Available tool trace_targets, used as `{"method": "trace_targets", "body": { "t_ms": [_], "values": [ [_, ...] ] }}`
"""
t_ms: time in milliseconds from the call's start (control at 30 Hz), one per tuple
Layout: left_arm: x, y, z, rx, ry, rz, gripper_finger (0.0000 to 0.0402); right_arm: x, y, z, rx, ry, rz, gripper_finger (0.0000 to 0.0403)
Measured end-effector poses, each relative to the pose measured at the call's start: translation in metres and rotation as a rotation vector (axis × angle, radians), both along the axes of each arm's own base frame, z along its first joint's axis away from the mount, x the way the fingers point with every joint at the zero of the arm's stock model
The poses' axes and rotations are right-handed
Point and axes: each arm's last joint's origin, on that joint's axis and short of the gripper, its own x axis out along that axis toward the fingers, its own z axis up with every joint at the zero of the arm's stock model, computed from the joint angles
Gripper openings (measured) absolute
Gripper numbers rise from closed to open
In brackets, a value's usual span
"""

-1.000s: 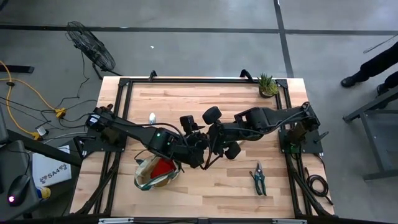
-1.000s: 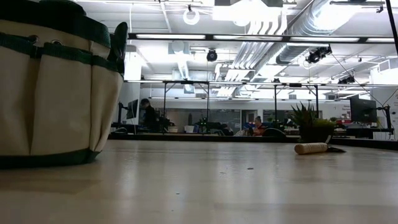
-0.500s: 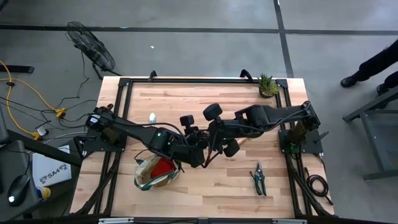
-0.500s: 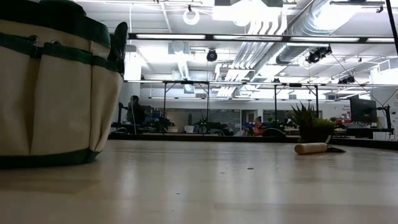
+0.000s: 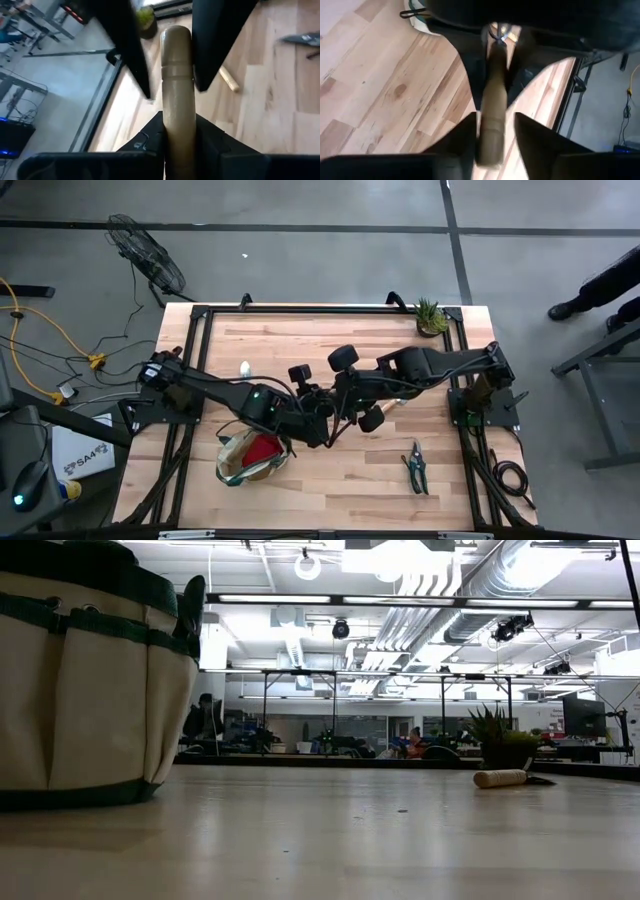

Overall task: Pick & Place Garden tools in Gardening bag
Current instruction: Put the hand rake into the gardening bag

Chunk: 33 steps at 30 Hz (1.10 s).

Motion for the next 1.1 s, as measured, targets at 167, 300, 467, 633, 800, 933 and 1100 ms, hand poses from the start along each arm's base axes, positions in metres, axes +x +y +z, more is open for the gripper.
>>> {"method": "trace_targets", "body": {
  "t_ms": [167, 300, 467, 633, 800, 933, 1100],
  "values": [
    [-0.001, 0.0, -0.002, 0.0, 0.017, 0.01, 0.0058, -0.001, 0.0, 0.001, 0.028, -0.025, -0.085, 0.019],
    [-0.003, 0.001, -0.003, 0.0, 0.026, 0.021, 0.0058, -0.006, 0.0, 0.005, 0.059, -0.042, -0.132, 0.0201],
    [-0.01, 0.005, 0.001, 0.013, 0.052, 0.03, 0.0058, -0.024, -0.003, 0.018, 0.126, -0.062, -0.232, 0.0204],
    [-0.027, 0.015, 0.015, 0.044, 0.07, 0.06, 0.0058, -0.042, -0.008, 0.027, 0.225, -0.068, -0.394, 0.0205],
    [-0.047, 0.028, 0.03, 0.053, 0.075, 0.1, 0.0058, -0.063, -0.014, 0.037, 0.282, -0.064, -0.505, 0.0205],
    [-0.061, 0.036, 0.039, 0.06, 0.075, 0.124, 0.0058, -0.077, -0.012, 0.045, 0.329, -0.081, -0.54, 0.0205],
    [-0.079, 0.041, 0.048, 0.059, 0.078, 0.157, 0.0058, -0.092, -0.007, 0.051, 0.42, -0.157, -0.526, 0.0205]
  ]
}}
